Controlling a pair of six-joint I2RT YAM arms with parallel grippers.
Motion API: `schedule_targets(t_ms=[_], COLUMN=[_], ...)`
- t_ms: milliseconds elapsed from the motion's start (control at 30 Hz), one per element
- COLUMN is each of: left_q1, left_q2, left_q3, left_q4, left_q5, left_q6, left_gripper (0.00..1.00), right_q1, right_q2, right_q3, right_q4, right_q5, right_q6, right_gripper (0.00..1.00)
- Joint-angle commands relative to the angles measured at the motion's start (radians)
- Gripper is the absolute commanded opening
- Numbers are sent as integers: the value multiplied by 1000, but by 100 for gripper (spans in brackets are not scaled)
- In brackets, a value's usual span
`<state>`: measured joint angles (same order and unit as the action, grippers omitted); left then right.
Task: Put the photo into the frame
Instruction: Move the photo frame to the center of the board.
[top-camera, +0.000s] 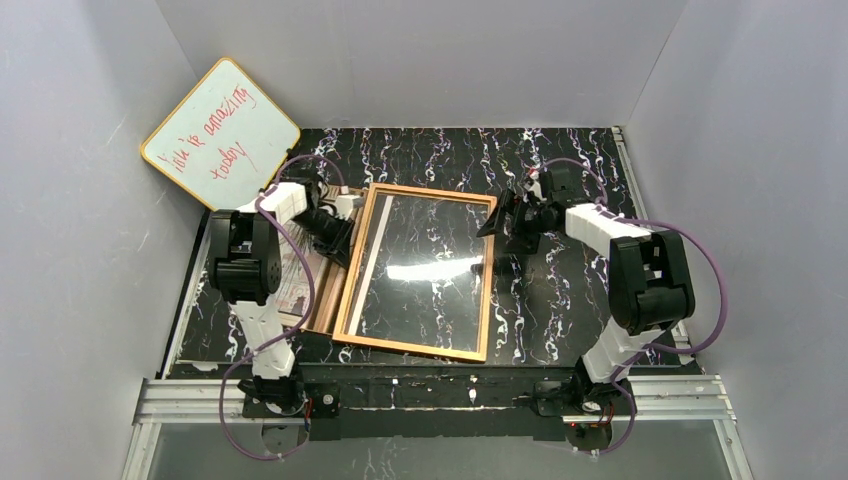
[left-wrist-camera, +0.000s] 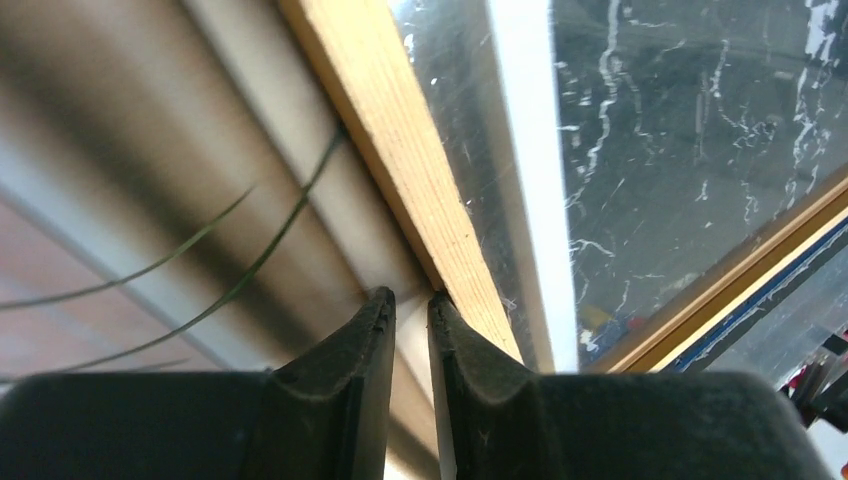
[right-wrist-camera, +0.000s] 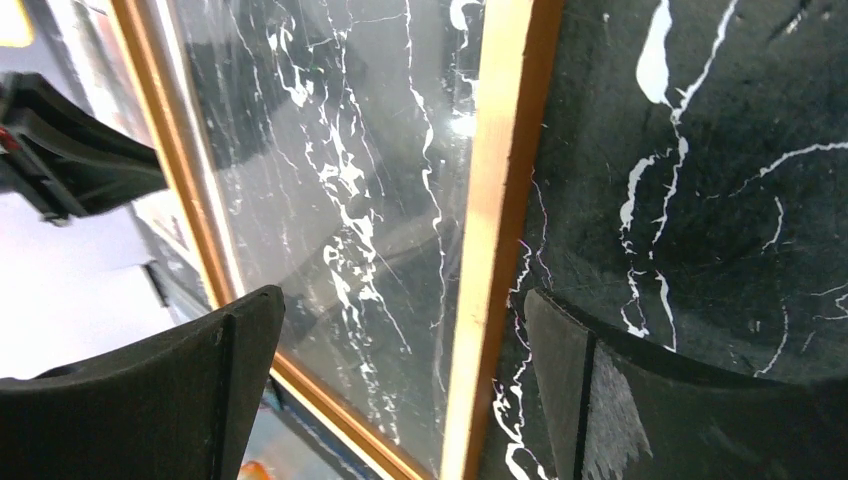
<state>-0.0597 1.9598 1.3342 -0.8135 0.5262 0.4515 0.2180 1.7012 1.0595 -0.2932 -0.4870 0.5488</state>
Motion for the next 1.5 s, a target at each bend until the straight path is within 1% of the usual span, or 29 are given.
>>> schedule_targets(t_ms=[0, 67, 233, 400, 500, 767, 900, 1067, 1167, 1233, 1300, 1367, 1400, 1433, 1467], left_q1=[-45, -58, -114, -182, -217, -256, -276, -302, -306, -304, -297, -275, -256, -231, -203], left_q2=[-6, -5, 11, 62, 90, 108, 127, 138, 126, 110, 95, 80, 74, 70, 70], left_q3=[15, 20, 41, 99, 143, 170, 189, 201, 190, 189, 224, 302, 344, 384, 434], left_q4=[-15, -15, -3, 30, 31, 36, 43, 45, 44, 18, -47, -117, -144, -172, -201], left_q5=[48, 63, 89, 81, 79, 96, 109, 131, 152, 161, 168, 166, 169, 177, 182], left_q6=[-26, -35, -64, -105, -122, -147, -162, -172, -177, -166, -134, -104, -97, -96, -97], left_gripper=[17, 17, 18, 18, 17, 17, 17, 17, 17, 17, 18, 22, 24, 28, 35], right_q1=[-81, -112, -163, -224, -260, -329, -359, -359, -355, -353, -361, -396, -408, -411, -401], right_q2=[-15, -13, 12, 21, 35, 93, 76, 50, 6, -50, -89, -80, -60, -29, 9], right_q3=[-65, -83, -64, -67, -60, -15, 49, 165, 201, 171, 126, 76, 43, 2, -28], right_q4=[174, 191, 161, 145, 144, 157, 103, -4, 3, 108, 258, 448, 573, 812, 974], right_q5=[-126, -134, -118, -90, -107, -133, -81, 12, -3, -46, -116, -255, -334, -406, -452], right_q6=[104, 116, 80, 59, 51, 66, 39, 5, -10, 24, 145, 341, 473, 604, 709], right_gripper=[99, 99, 99, 99, 99, 99, 99, 99, 99, 99, 99, 99, 99, 99, 99])
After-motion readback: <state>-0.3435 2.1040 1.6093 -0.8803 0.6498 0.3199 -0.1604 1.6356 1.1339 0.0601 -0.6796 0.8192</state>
